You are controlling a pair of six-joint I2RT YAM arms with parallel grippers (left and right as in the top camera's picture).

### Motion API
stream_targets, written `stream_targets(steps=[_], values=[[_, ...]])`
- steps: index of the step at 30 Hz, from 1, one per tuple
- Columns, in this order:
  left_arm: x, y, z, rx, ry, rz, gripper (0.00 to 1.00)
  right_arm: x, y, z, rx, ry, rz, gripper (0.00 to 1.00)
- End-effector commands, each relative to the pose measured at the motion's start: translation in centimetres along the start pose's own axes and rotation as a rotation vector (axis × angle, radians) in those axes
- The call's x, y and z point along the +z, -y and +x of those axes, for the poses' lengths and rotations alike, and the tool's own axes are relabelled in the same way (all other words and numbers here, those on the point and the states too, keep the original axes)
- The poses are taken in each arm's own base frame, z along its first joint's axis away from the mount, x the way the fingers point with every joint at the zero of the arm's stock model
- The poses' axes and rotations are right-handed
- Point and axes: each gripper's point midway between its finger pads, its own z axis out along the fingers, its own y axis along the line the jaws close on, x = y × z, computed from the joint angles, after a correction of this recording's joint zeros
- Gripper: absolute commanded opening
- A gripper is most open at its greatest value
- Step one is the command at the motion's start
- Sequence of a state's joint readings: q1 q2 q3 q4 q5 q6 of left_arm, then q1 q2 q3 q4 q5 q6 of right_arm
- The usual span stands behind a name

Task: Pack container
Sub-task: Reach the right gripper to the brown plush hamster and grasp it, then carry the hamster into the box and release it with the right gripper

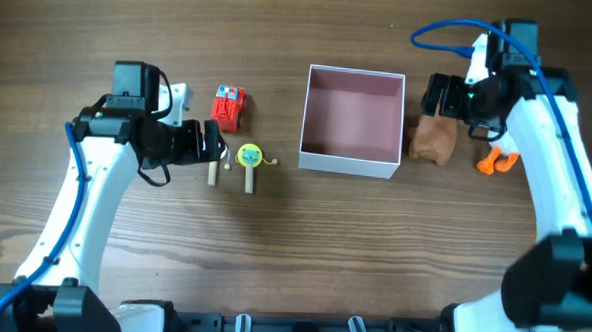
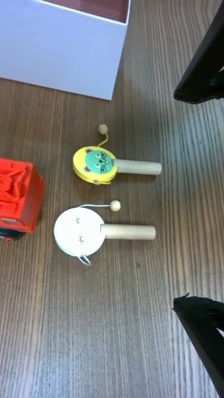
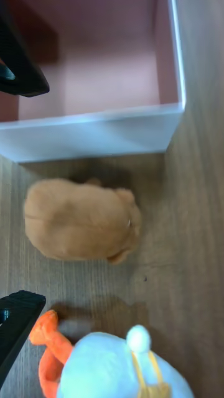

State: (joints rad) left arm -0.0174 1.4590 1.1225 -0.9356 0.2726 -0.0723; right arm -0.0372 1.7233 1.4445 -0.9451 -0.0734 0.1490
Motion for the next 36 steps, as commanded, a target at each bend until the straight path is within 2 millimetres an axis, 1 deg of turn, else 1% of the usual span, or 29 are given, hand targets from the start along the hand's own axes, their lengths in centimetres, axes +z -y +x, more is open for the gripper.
stream_targets(steps=[1, 2, 5, 6, 8, 9, 10, 11, 12, 13, 14, 15, 16, 17, 18, 20, 21, 23, 24, 25, 26, 27, 28, 29, 30, 31, 33, 34, 36], values=[[-0.2, -0.3, -0.5, 0.013, 0.012, -0.013, 1.0, 3.4, 2.2, 0.8, 0.051, -0.095, 0.052, 0.98], [-0.2, -0.3, -0.5, 0.013, 0.012, -0.013, 1.0, 4.2, 2.4, 1.2, 0.054, -0.12, 0.053, 0.96], [-0.2, -0.3, -0.5, 0.013, 0.012, -0.013, 1.0, 7.1, 2.7, 2.6, 0.061, -0.206, 0.062, 0.94], [-0.3, -0.3, -0.5, 0.013, 0.013, -0.013, 1.0, 8.3, 2.6, 2.9, 0.064, -0.23, 0.047, 0.92], [-0.3, -0.3, -0.5, 0.013, 0.013, -0.013, 1.0, 9.9, 2.1, 3.3, 0.07, -0.256, 0.014, 0.85], [-0.3, -0.3, -0.5, 0.013, 0.013, -0.013, 1.0, 10.6, 2.1, 3.4, 0.074, -0.261, 0.008, 0.77], [-0.2, -0.3, -0.5, 0.013, 0.012, -0.013, 1.0, 11.2, 2.1, 3.3, 0.079, -0.258, 0.01, 0.56], [-0.3, -0.3, -0.5, 0.013, 0.013, -0.013, 1.0, 11.3, 2.1, 3.0, 0.079, -0.246, 0.008, 0.44], [-0.2, -0.3, -0.5, 0.013, 0.012, -0.013, 1.0, 11.2, 2.2, 2.6, 0.095, -0.229, 0.013, 0.39], [-0.3, -0.3, -0.5, 0.013, 0.013, -0.013, 1.0, 10.7, 2.0, 1.8, 0.091, -0.196, 0.008, 0.31], [-0.2, -0.3, -0.5, 0.013, 0.012, -0.013, 1.0, 9.9, 1.9, 1.2, 0.088, -0.167, 0.007, 0.22], [-0.2, -0.3, -0.5, 0.013, 0.012, -0.013, 1.0, 9.1, 1.8, 0.7, 0.085, -0.142, 0.002, 0.15], [-0.2, -0.3, -0.5, 0.013, 0.012, -0.013, 1.0, 7.8, 1.5, 0.1, 0.078, -0.109, -0.003, 0.11], [-0.2, -0.3, -0.5, 0.013, 0.012, -0.013, 1.0, 6.6, 1.2, -0.4, 0.074, -0.078, -0.008, 0.1], [-0.2, -0.3, -0.5, 0.013, 0.012, -0.013, 1.0, 4.5, 0.8, -1.2, 0.066, -0.025, -0.018, 0.09], [-0.3, -0.3, -0.5, 0.013, 0.013, -0.013, 1.0, 0.5, -1.0, -2.1, 0.04, 0.062, -0.064, 0.05], [-0.2, -0.3, -0.5, 0.013, 0.012, -0.013, 1.0, -2.2, -2.6, -2.5, 0.015, 0.119, -0.113, 0.04], [-0.3, -0.3, -0.5, 0.013, 0.013, -0.013, 1.0, -7.1, -6.2, -2.3, -0.035, 0.215, -0.222, 0.06], [-0.2, -0.3, -0.5, 0.013, 0.012, -0.013, 1.0, -8.7, -7.6, -2.1, -0.046, 0.244, -0.258, 0.08], [-0.3, -0.3, -0.5, 0.013, 0.013, -0.013, 1.0, -10.7, -9.8, -1.6, -0.069, 0.283, -0.302, 0.09], [-0.3, -0.3, -0.5, 0.013, 0.013, -0.013, 1.0, -11.5, -11.1, -1.2, -0.093, 0.296, -0.326, 0.1], [-0.2, -0.3, -0.5, 0.013, 0.012, -0.013, 1.0, -11.9, -12.5, -0.7, -0.104, 0.299, -0.348, 0.09], [-0.2, -0.3, -0.5, 0.013, 0.012, -0.013, 1.0, -11.9, -13.6, -0.5, -0.107, 0.301, -0.354, 0.09], [-0.2, -0.3, -0.5, 0.013, 0.012, -0.013, 1.0, -11.2, -14.6, -0.3, -0.1, 0.301, -0.332, 0.09], [-0.2, -0.3, -0.5, 0.013, 0.012, -0.013, 1.0, -9.9, -15.5, -0.2, -0.09, 0.298, -0.296, 0.12], [-0.3, -0.3, -0.5, 0.013, 0.013, -0.013, 1.0, -8.1, -16.5, 0.0, -0.073, 0.276, -0.277, 0.14], [-0.2, -0.3, -0.5, 0.013, 0.012, -0.013, 1.0, -5.1, -17.8, 0.5, -0.07, 0.221, -0.269, 0.17], [-0.3, -0.3, -0.5, 0.013, 0.013, -0.013, 1.0, -2.4, -18.4, 1.1, -0.051, 0.165, -0.252, 0.18], [-0.2, -0.3, -0.5, 0.013, 0.012, -0.013, 1.0, 1.8, -19.5, 2.4, -0.045, 0.073, -0.249, 0.18]])
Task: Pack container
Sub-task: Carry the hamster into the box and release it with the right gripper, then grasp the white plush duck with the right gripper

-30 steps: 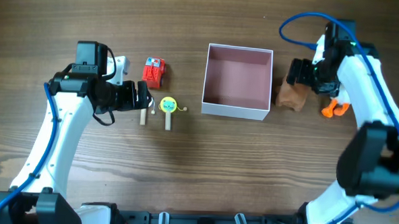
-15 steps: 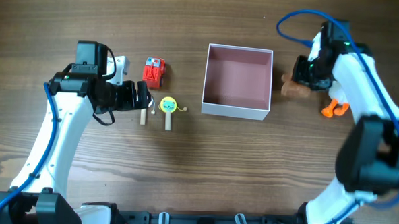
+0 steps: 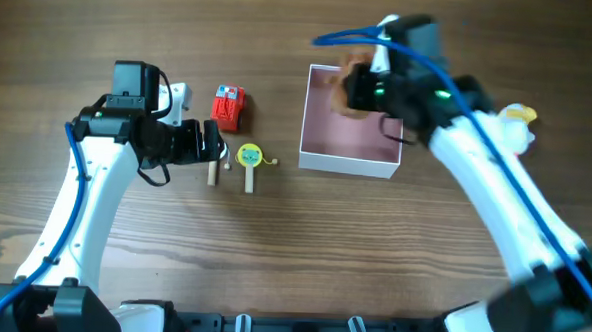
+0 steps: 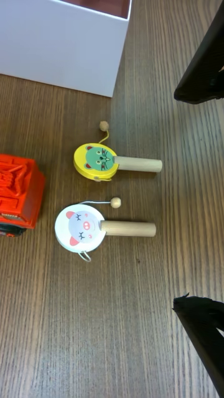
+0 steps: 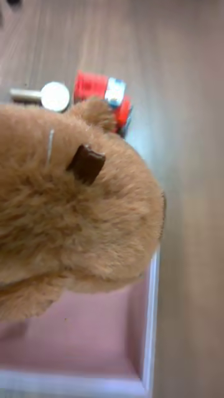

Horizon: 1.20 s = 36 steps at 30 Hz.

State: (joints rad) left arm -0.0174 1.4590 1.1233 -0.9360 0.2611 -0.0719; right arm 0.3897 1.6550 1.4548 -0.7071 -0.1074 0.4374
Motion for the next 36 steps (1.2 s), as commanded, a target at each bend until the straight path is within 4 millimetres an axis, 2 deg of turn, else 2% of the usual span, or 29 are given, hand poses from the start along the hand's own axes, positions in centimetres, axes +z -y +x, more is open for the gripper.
stream_targets(steps=[1, 3, 4, 5, 8, 12, 14, 17, 19, 21, 23, 25, 27, 28, 29, 31, 33, 36], values=[[-0.2, -0.1, -0.5, 0.012, 0.01, -0.002, 1.0, 7.6, 1.0, 3.9, 0.085, -0.157, 0.035, 0.18], [-0.2, -0.1, -0.5, 0.012, 0.01, -0.002, 1.0, 10.9, 0.8, 5.5, 0.091, -0.217, 0.003, 0.18], [-0.2, -0.1, -0.5, 0.012, 0.01, -0.002, 1.0, 11.9, 1.2, 5.9, 0.094, -0.227, 0.012, 0.21], [-0.2, -0.1, -0.5, 0.012, 0.01, -0.002, 1.0, 13.1, 1.8, 6.2, 0.101, -0.235, 0.021, 0.31], [-0.2, -0.1, -0.5, 0.012, 0.011, -0.002, 1.0, 13.7, 1.7, 5.8, 0.074, -0.214, 0.004, 0.48], [-0.2, -0.1, -0.5, 0.012, 0.01, -0.002, 1.0, 12.8, 1.2, 5.1, -0.064, -0.196, -0.02, 0.76], [-0.2, -0.1, -0.5, 0.012, 0.01, -0.002, 1.0, 11.8, 1.3, 4.4, -0.07, -0.175, -0.006, 0.78], [-0.2, -0.1, -0.5, 0.012, 0.01, -0.002, 1.0, 8.1, 0.2, 2.1, -0.108, -0.09, -0.02, 0.78], [-0.2, -0.1, -0.5, 0.012, 0.01, -0.002, 1.0, 5.0, -0.6, 0.1, -0.132, -0.014, -0.041, 0.79], [-0.2, -0.1, -0.5, 0.012, 0.01, -0.002, 1.0, 0.0, -0.1, -2.6, -0.12, 0.104, -0.019, 0.84], [-0.2, -0.1, -0.5, 0.012, 0.01, -0.002, 1.0, -4.3, 2.0, -4.4, -0.092, 0.198, 0.053, 0.89], [-0.2, -0.1, -0.5, 0.012, 0.01, -0.002, 1.0, -8.4, 5.5, -5.5, -0.081, 0.265, 0.146, 0.9], [-0.2, -0.1, -0.5, 0.012, 0.01, -0.002, 1.0, -10.9, 9.4, -5.4, -0.032, 0.264, 0.218, 0.89], [-0.2, -0.1, -0.5, 0.012, 0.01, -0.002, 1.0, -11.8, 12.5, -4.6, 0.033, 0.233, 0.277, 0.89], [-0.2, -0.1, -0.5, 0.012, 0.01, -0.002, 1.0, -12.4, 15.8, -3.8, 0.105, 0.2, 0.337, 0.89], [-0.2, -0.1, -0.5, 0.012, 0.01, -0.002, 1.0, -12.5, 20.2, -2.7, 0.201, 0.166, 0.406, 0.9], [-0.2, -0.1, -0.5, 0.012, 0.01, -0.002, 1.0, -12.1, 25.4, -1.2, 0.315, 0.124, 0.478, 0.93], [-0.2, -0.1, -0.5, 0.012, 0.01, -0.002, 1.0, -10.2, 29.9, 0.5, 0.42, 0.046, 0.504, 0.96]])
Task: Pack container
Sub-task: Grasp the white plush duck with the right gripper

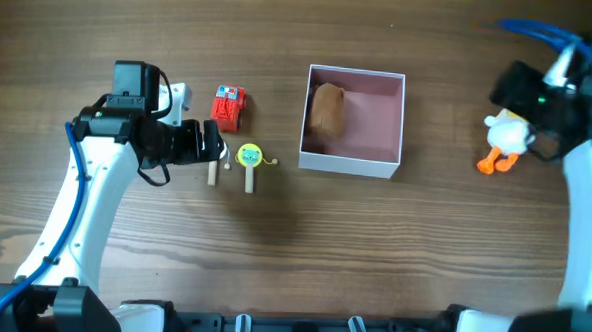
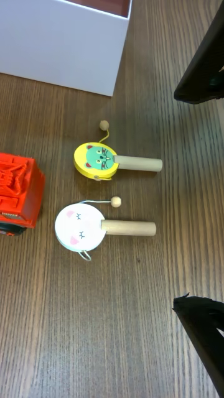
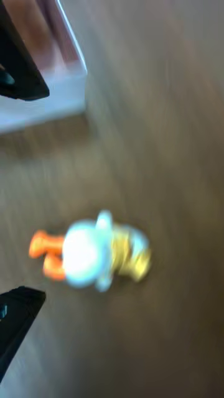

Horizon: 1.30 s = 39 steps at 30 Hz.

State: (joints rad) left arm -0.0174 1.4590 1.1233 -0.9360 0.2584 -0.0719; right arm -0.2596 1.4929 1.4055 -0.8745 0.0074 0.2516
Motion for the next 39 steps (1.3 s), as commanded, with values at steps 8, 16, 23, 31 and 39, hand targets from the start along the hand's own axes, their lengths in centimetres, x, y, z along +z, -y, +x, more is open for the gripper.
stream_targets(steps=[8, 16, 23, 31, 39], values=[[-0.2, -0.1, -0.5, 0.012, 0.01, 0.001, 1.0, 15.2, 5.6, 5.1, 0.06, -0.288, 0.096, 0.96], [-0.2, -0.1, -0.5, 0.012, 0.01, 0.001, 1.0, 18.0, 6.1, 6.1, 0.064, -0.312, 0.1, 0.48], [-0.2, -0.1, -0.5, 0.012, 0.01, 0.001, 1.0, 12.0, 2.6, 2.5, 0.09, -0.193, 0.008, 0.1], [-0.2, -0.1, -0.5, 0.012, 0.01, 0.001, 1.0, -5.6, -12.3, 3.4, -0.116, -0.018, -0.409, 0.04], [-0.2, -0.1, -0.5, 0.012, 0.01, 0.001, 1.0, 0.2, -18.4, 11.2, -0.214, -0.161, -0.354, 0.04]])
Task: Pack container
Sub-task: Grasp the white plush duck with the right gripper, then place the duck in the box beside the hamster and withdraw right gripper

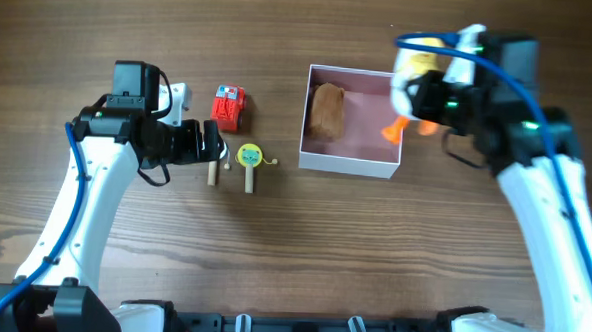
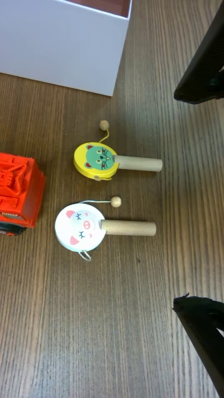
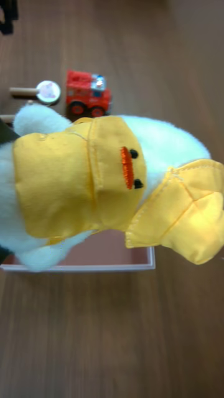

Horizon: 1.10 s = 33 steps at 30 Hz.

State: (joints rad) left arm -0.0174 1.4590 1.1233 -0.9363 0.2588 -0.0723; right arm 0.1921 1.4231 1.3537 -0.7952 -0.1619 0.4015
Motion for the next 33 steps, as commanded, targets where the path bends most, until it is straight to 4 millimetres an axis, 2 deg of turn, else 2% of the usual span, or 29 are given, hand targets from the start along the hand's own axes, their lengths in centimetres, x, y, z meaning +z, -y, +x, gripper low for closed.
stream_targets(steps=[1, 3, 6, 9, 11, 12, 13, 16, 18, 20, 23, 26, 28, 29, 31, 32, 33], values=[[-0.2, -0.1, -0.5, 0.013, 0.011, 0.0, 1.0, 6.4, 1.4, 3.4, 0.014, -0.1, 0.09, 0.04], [-0.2, -0.1, -0.5, 0.013, 0.01, 0.0, 1.0, 9.5, 3.3, 4.0, 0.02, -0.12, 0.176, 0.04], [-0.2, -0.1, -0.5, 0.013, 0.01, 0.0, 1.0, 13.2, 4.6, 5.2, 0.019, -0.167, 0.198, 0.04], [-0.2, -0.1, -0.5, 0.013, 0.01, 0.0, 1.0, 15.7, 5.6, 6.5, 0.023, -0.209, 0.221, 0.04], [-0.2, -0.1, -0.5, 0.013, 0.011, 0.0, 1.0, 16.5, 5.9, 7.0, 0.022, -0.225, 0.228, 0.06], [-0.2, -0.1, -0.5, 0.013, 0.011, 0.0, 1.0, 16.6, 5.9, 7.0, 0.019, -0.224, 0.227, 0.17], [-0.2, -0.1, -0.5, 0.013, 0.01, 0.0, 1.0, 16.7, 5.8, 6.7, 0.006, -0.213, 0.22, 0.37], [-0.2, -0.1, -0.5, 0.013, 0.01, 0.0, 1.0, 16.5, 5.0, 5.4, -0.066, -0.184, 0.186, 0.49], [-0.2, -0.1, -0.5, 0.013, 0.01, 0.0, 1.0, 15.6, 4.0, 3.8, -0.097, -0.157, 0.166, 0.53], [-0.2, -0.1, -0.5, 0.013, 0.01, 0.0, 1.0, 13.5, 2.5, 1.7, -0.12, -0.109, 0.136, 0.61], [-0.2, -0.1, -0.5, 0.013, 0.011, 0.0, 1.0, 9.0, 0.1, -1.3, -0.155, -0.009, 0.073, 0.7], [-0.2, -0.1, -0.5, 0.013, 0.01, 0.0, 1.0, 3.3, -1.8, -3.7, -0.193, 0.122, 0.024, 0.77], [-0.2, -0.1, -0.5, 0.013, 0.011, 0.0, 1.0, 0.6, -2.6, -4.4, -0.223, 0.178, 0.006, 0.78], [-0.2, -0.1, -0.5, 0.013, 0.011, 0.0, 1.0, -0.5, -2.8, -4.5, -0.225, 0.194, 0.0, 0.72], [-0.2, -0.1, -0.5, 0.013, 0.01, 0.0, 1.0, -1.2, -2.5, -4.5, -0.226, 0.202, 0.014, 0.71], [-0.2, -0.1, -0.5, 0.013, 0.01, 0.0, 1.0, -1.2, -1.7, -4.2, -0.221, 0.191, 0.055, 0.76], [-0.2, -0.1, -0.5, 0.013, 0.011, 0.0, 1.0, -1.1, -0.9, -4.1, -0.217, 0.186, 0.096, 0.76]])
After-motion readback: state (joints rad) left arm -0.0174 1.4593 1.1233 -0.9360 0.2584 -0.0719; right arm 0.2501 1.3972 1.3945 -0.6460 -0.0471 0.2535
